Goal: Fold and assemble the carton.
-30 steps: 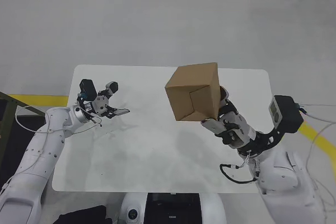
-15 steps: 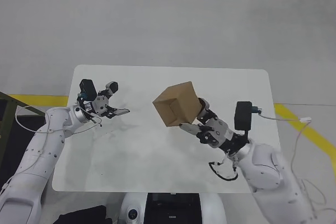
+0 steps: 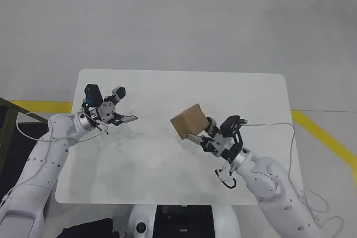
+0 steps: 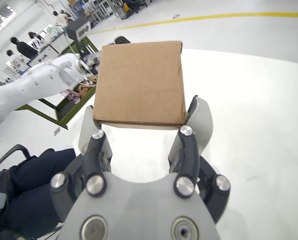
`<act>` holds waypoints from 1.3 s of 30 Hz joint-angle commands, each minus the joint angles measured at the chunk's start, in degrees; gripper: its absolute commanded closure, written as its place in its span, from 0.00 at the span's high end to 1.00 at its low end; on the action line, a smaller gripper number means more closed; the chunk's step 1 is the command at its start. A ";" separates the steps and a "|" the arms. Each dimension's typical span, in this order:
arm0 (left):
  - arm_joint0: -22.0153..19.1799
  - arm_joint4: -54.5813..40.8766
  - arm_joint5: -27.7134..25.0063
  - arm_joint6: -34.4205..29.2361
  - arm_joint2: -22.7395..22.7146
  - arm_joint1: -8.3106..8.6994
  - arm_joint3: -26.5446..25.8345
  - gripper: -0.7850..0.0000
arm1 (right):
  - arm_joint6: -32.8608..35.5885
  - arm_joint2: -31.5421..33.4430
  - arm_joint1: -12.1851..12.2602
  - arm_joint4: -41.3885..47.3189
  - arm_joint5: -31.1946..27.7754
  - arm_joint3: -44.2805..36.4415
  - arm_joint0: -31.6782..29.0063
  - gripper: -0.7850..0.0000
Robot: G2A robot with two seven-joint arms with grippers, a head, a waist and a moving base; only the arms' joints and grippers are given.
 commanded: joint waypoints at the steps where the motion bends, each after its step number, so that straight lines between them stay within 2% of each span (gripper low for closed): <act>1: 0.00 0.00 0.00 0.00 0.00 0.00 0.00 1.00 | -0.20 -0.60 -0.13 -1.51 1.22 1.20 0.35 0.53; 2: 0.00 0.00 0.00 0.00 0.00 0.00 0.00 1.00 | -0.43 -0.89 -0.19 -2.21 1.66 1.42 0.49 0.56; 11: 0.00 0.00 0.00 0.00 0.00 0.00 0.00 1.00 | -0.28 -3.88 -0.78 -10.37 7.12 4.81 1.90 0.54; 23: 0.00 0.00 0.00 0.00 0.00 0.00 0.00 1.00 | 0.35 -9.44 -2.50 -15.58 12.82 11.90 6.54 0.56; 26: 0.00 0.00 0.00 0.00 0.00 0.00 0.00 1.00 | 0.20 -10.41 -2.82 -16.63 13.60 12.66 6.82 0.60; 30: 0.00 0.00 0.00 0.00 0.00 0.00 0.00 1.00 | 0.34 -11.20 -3.13 -17.88 14.42 13.20 7.03 0.73; 31: 0.00 0.00 0.00 0.00 0.00 0.00 0.00 1.00 | 0.33 -11.30 -3.20 -17.93 14.53 13.25 7.07 0.81; 32: 0.00 0.00 0.00 0.00 0.00 0.00 0.00 1.00 | 0.39 -11.41 -3.26 -18.02 14.59 13.26 7.08 1.00; 39: 0.00 0.00 0.00 0.00 0.00 0.00 0.00 1.00 | 0.97 -11.65 -3.42 -18.56 13.83 10.53 6.19 1.00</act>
